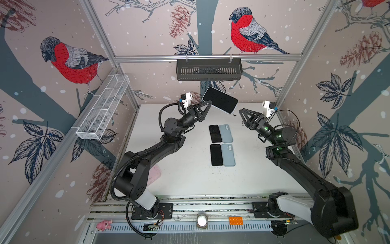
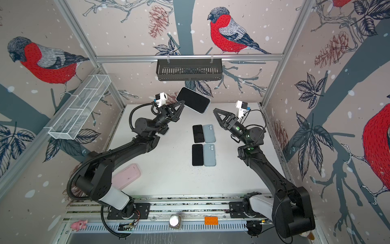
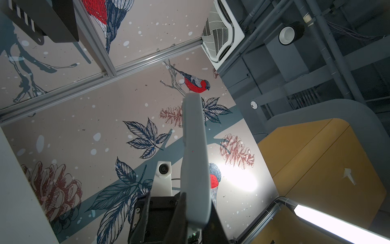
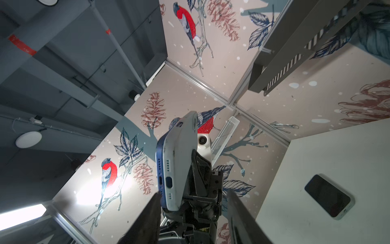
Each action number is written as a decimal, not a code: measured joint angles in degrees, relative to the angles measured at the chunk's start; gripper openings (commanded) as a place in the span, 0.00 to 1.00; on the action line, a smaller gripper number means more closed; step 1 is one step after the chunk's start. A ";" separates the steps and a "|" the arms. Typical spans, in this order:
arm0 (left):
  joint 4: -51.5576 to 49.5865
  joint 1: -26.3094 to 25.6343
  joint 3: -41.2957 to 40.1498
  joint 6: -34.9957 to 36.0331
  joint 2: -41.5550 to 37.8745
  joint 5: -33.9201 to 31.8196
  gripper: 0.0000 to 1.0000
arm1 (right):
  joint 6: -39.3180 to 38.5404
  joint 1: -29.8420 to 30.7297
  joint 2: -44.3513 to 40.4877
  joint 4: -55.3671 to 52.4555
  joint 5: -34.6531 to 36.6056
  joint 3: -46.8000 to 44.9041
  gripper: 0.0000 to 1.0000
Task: Take the phone out of the phone case
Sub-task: Remove the phone case from the phone.
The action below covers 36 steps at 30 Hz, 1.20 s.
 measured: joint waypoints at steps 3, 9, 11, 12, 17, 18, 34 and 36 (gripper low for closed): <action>-0.28 -0.17 -0.13 0.00 -0.17 0.15 0.00 | -1.88 1.36 -0.04 -0.74 -0.98 1.07 0.45; -0.66 -0.74 -0.83 0.02 -0.31 0.20 0.00 | -3.43 2.03 -0.24 -1.92 -1.11 1.18 0.40; -0.70 -0.96 -0.92 0.02 -0.31 0.17 0.00 | -3.61 2.23 -0.17 -2.27 -1.14 1.18 0.39; -0.68 -1.05 -0.96 0.04 -0.31 0.13 0.00 | -3.63 2.34 -0.13 -2.36 -1.14 1.18 0.39; -0.92 -1.68 -1.09 0.46 -0.42 0.09 0.00 | -3.76 2.67 0.13 -2.49 -1.14 1.18 0.37; -0.96 -1.79 -1.11 0.46 -0.42 -0.13 0.00 | -3.78 2.69 0.15 -2.49 -1.11 1.20 0.36; -1.79 -2.32 -1.18 1.57 -0.42 -0.24 0.00 | -5.07 2.40 1.33 -2.91 -0.72 0.66 0.27; -2.27 -2.32 -1.18 2.01 -0.50 -0.09 0.00 | -5.05 1.92 1.38 -2.95 -0.76 0.68 0.26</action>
